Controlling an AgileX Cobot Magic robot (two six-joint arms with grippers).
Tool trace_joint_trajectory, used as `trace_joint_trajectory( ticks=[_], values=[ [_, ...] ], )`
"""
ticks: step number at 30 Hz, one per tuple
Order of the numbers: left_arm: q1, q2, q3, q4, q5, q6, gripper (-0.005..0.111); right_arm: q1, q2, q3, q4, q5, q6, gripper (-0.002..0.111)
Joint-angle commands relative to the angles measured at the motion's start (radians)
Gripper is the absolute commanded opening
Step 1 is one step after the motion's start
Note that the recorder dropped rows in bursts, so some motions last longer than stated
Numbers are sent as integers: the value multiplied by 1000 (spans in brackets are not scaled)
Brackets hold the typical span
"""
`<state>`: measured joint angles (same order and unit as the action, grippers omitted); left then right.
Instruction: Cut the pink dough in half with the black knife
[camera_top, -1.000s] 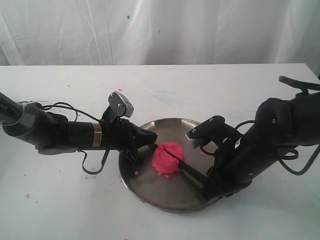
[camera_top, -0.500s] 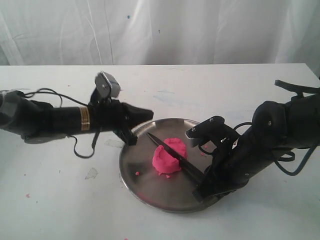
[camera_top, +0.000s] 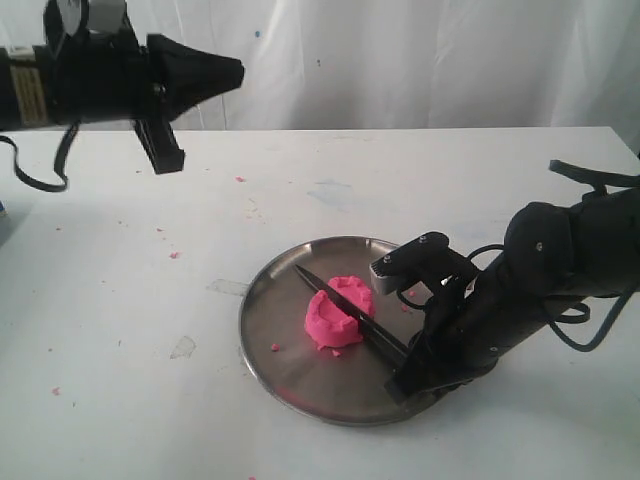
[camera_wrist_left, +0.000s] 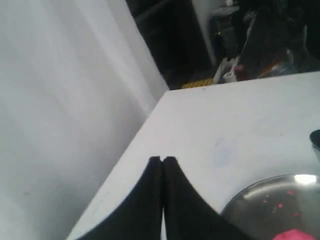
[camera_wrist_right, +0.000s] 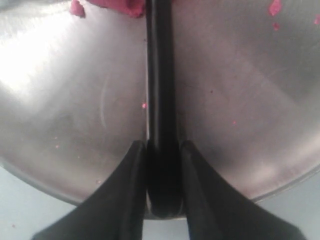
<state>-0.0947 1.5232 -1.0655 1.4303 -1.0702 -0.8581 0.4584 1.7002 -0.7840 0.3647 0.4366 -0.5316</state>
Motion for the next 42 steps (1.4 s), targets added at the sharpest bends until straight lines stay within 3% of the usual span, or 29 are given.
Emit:
trace_joint_trajectory(
  ticks=[1,3,6,8,11,15,18,20,22,25,27,28,35,37,39,40,42],
  values=[
    [5,-200,7,172,261,-197,0,-1,3,6,-2,9,4,0],
    [5,-279,7,287,393,-422,0,-1,3,6,-2,9,4,0],
    [13,-371,31,314,476,-720,0,-1,3,6,-2,11,4,0],
    [14,-427,67,314,496,-760,0,-1,3,6,-2,11,4,0],
    [14,-542,189,314,576,-694,0,-1,3,6,-2,11,4,0],
    [14,-679,417,314,1036,-608,0,-1,3,6,-2,11,4,0],
    [14,-721,637,291,1477,-372,0,-1,3,6,0,13,4,0],
    [14,-719,752,141,1679,-170,0,-1,3,6,0,13,4,0],
    [14,-742,837,178,1620,-75,0,-1,3,6,2,13,4,0],
    [14,-786,843,203,1211,-76,0,-1,3,6,2,23,4,0],
    [14,-790,843,208,998,-76,0,-1,3,3,2,27,4,0],
    [14,-790,845,221,967,-76,0,-1,3,2,2,32,4,0],
    [12,-790,845,233,1094,-97,0,-1,3,-58,6,156,4,0],
    [12,-800,840,127,1246,-219,0,-1,3,-65,34,169,-1,0],
    [12,-837,806,-46,1441,-200,0,-1,3,-66,50,186,-42,0],
    [12,-849,784,-162,1556,-85,0,-1,3,-69,50,190,-51,0],
    [12,-849,771,-300,1626,120,0,-1,3,-71,50,190,-51,0]
  ],
)
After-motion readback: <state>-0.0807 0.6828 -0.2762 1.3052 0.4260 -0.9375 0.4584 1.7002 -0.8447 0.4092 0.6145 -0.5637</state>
